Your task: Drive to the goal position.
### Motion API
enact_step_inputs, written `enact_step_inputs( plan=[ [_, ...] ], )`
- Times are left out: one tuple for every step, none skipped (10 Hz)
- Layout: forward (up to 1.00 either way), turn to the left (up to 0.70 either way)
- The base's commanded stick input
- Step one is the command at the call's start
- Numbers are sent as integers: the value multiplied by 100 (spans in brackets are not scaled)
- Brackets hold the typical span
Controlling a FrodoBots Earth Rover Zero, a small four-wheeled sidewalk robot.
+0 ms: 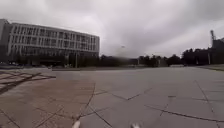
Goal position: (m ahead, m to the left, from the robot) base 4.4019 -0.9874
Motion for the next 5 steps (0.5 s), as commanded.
enact_step_inputs(
  plan=[
    [70,-33],
    [70,-23],
    [70,-10],
    [70,0],
    [70,0]
  ],
)
